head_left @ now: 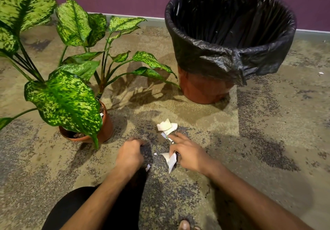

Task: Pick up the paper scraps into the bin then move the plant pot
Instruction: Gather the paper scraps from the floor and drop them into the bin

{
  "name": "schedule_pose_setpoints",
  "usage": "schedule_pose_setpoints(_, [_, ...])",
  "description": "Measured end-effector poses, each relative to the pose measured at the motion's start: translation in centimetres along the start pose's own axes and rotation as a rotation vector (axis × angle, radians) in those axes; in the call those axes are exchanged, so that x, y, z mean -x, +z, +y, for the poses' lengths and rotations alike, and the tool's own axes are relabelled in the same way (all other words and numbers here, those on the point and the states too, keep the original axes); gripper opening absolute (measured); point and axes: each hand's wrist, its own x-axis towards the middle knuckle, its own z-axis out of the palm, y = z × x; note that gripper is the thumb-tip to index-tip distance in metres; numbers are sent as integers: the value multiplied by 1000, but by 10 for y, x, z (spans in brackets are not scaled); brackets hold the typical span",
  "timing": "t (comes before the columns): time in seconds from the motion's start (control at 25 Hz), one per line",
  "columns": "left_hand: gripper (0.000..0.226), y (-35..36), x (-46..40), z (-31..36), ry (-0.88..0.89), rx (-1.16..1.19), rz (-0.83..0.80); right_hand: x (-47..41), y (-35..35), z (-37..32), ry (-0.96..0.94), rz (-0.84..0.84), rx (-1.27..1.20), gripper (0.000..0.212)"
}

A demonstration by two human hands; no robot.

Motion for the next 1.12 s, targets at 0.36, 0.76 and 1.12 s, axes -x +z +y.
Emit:
schedule_pose_setpoints(0.36, [73, 11, 9, -3, 323, -133, -223, 25, 34, -19, -249, 297, 144, 38])
schedule_pose_setpoints(0.76, [29, 20, 5, -13, 466, -30, -155, 44, -121, -41, -110, 672, -168, 21])
schedule_pose_setpoints(1.12, [12, 24, 9, -7, 441, -119, -74, 21, -291, -29, 72, 1130, 76, 17])
